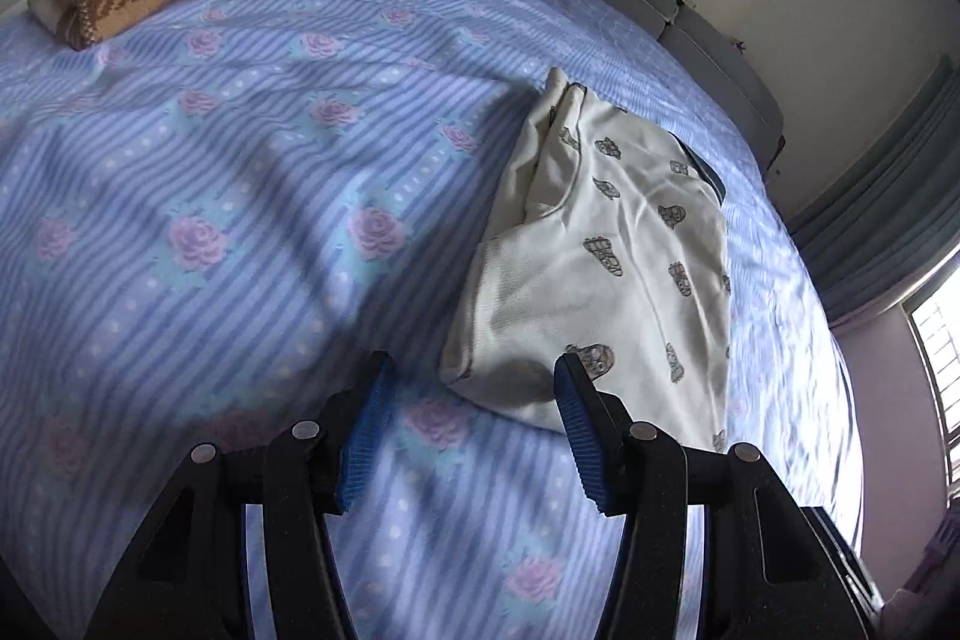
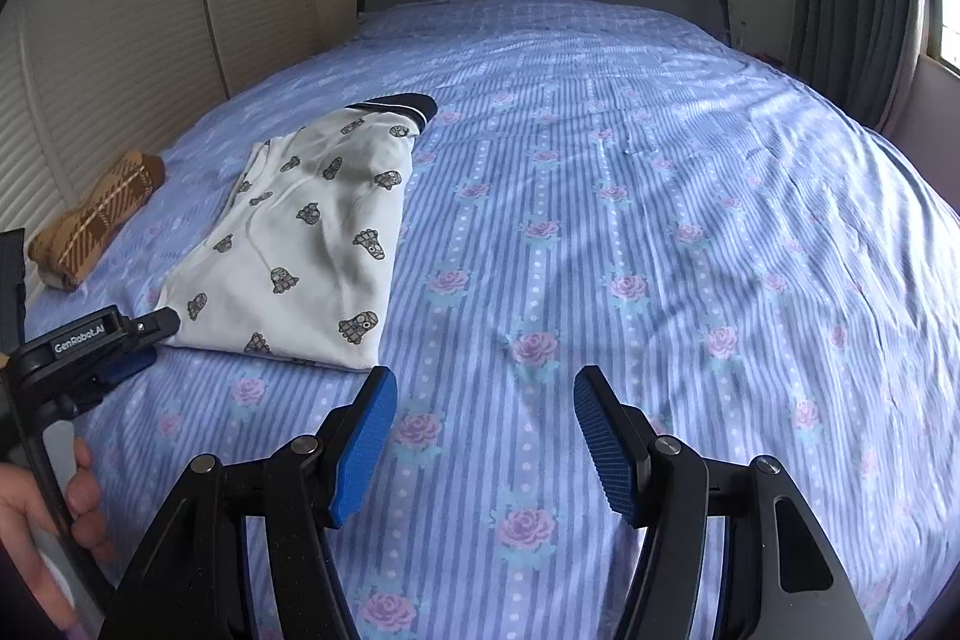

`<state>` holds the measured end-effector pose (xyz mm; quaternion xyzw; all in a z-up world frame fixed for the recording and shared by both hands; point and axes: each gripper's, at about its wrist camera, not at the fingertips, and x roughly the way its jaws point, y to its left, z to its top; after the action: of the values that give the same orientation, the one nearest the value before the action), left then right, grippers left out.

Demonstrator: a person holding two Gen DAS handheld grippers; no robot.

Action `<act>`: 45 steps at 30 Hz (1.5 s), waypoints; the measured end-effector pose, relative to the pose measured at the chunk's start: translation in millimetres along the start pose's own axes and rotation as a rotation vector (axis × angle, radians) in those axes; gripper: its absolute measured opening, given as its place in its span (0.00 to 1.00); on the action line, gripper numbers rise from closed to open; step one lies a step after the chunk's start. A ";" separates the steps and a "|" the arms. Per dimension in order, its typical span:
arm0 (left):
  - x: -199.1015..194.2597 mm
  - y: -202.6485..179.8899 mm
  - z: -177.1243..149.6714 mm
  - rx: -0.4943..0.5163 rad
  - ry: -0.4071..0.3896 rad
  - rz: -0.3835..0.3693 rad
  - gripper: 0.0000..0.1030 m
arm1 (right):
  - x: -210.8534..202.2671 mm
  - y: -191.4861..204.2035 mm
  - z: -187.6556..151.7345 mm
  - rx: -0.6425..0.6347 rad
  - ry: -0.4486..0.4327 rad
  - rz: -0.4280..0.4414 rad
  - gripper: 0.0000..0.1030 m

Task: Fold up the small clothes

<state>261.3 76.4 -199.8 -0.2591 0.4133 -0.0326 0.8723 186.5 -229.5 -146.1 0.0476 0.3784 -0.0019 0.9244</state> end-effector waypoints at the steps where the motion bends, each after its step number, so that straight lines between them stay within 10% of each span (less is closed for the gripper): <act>1: 2.6 -2.4 1.3 -0.002 0.003 -0.002 0.52 | 1.5 -0.7 -0.1 0.007 0.001 0.003 0.60; 18: 17.2 -10.6 -0.9 -0.202 -0.018 0.002 0.52 | 131.5 -0.2 129.6 0.102 0.104 0.427 0.60; 34: 22.3 -4.9 2.9 -0.235 -0.024 -0.029 0.45 | 235.0 42.0 175.6 0.006 0.327 0.607 0.60; 38: 25.4 -5.1 6.3 -0.236 -0.016 -0.053 0.25 | 243.0 44.8 174.1 0.056 0.380 0.637 0.20; 45: 16.3 -4.1 10.7 -0.237 -0.021 -0.083 0.15 | 225.9 35.8 176.8 0.101 0.340 0.657 0.13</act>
<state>280.5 73.0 -203.8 -0.3775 0.3939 -0.0167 0.8379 472.7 -202.4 -175.7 0.2116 0.4905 0.2843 0.7961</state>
